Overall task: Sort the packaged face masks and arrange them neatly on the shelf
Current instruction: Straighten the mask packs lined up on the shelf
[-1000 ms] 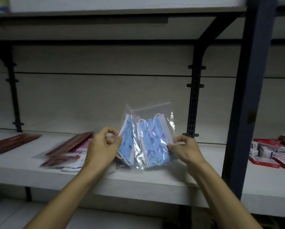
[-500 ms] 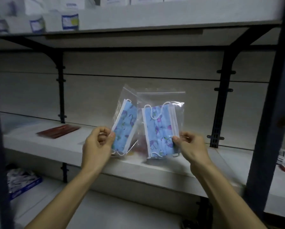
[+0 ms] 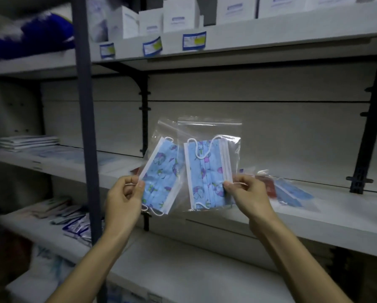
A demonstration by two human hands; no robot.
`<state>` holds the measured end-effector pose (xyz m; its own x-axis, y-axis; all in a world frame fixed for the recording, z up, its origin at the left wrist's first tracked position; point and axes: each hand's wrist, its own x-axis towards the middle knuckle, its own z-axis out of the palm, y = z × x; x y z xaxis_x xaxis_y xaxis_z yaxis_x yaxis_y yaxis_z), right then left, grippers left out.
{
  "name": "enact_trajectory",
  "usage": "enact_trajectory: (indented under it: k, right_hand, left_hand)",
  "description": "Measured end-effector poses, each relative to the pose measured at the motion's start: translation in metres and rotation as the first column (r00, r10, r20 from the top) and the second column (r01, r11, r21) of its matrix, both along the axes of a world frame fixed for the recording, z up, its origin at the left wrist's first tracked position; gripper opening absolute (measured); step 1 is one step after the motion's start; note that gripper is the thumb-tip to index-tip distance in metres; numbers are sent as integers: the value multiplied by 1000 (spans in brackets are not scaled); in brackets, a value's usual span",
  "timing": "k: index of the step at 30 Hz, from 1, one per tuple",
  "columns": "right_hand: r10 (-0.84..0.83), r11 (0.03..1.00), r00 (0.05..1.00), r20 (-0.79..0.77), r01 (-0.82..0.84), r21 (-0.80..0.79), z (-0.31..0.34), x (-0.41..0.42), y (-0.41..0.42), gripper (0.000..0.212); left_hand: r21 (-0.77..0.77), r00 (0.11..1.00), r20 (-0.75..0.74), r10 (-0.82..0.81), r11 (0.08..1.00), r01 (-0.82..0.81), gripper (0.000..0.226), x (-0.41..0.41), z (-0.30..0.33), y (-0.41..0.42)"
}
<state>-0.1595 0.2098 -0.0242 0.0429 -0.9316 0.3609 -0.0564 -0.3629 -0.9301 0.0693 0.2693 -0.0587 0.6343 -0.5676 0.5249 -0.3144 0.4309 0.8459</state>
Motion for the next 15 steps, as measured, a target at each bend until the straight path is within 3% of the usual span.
enact_trajectory:
  k: [15]
  right_hand:
    - [152,988,988,-5,-152,10,-25,204,25,7]
  left_hand:
    - [9,973,-110,201,980,-201,8,181,-38,65]
